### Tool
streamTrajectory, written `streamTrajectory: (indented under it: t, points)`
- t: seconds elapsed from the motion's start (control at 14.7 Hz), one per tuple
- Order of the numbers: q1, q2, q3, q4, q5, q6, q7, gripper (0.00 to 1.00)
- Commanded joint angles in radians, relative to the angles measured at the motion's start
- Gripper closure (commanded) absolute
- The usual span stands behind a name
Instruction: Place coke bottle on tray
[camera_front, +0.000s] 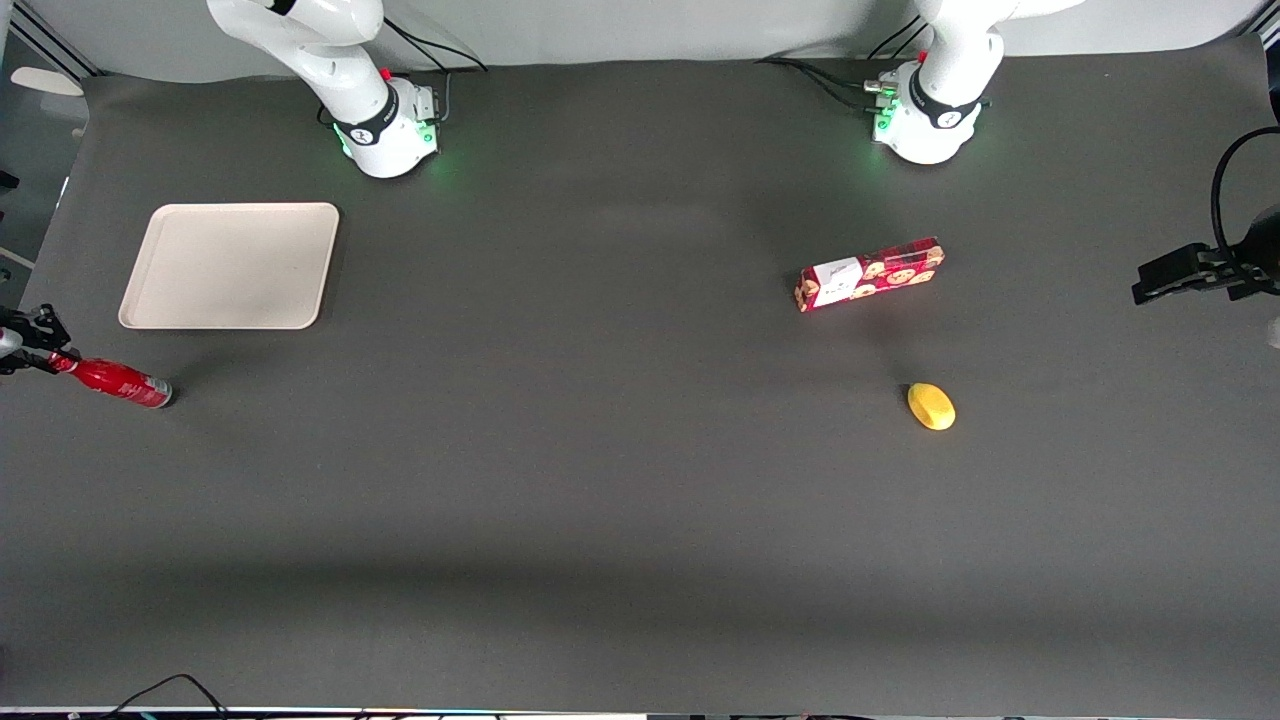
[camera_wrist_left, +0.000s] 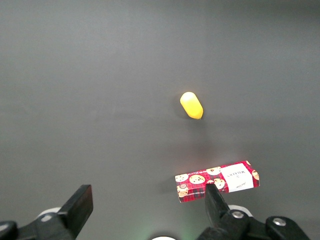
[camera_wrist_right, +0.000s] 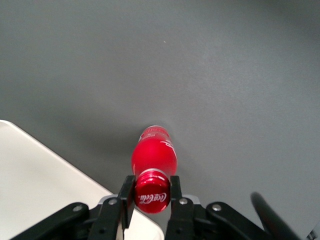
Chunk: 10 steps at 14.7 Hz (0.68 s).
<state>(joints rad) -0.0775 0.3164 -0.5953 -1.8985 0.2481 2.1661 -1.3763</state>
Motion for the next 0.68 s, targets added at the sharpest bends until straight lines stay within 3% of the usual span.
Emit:
streamTrajectory:
  t: [0.0,0.61]
  points:
    - [0.031,-0.126,0.0,0.054,-0.13,-0.162,0.153,0.96]
    - [0.038,-0.237,0.069,0.359,-0.317,-0.69,0.336,0.96]
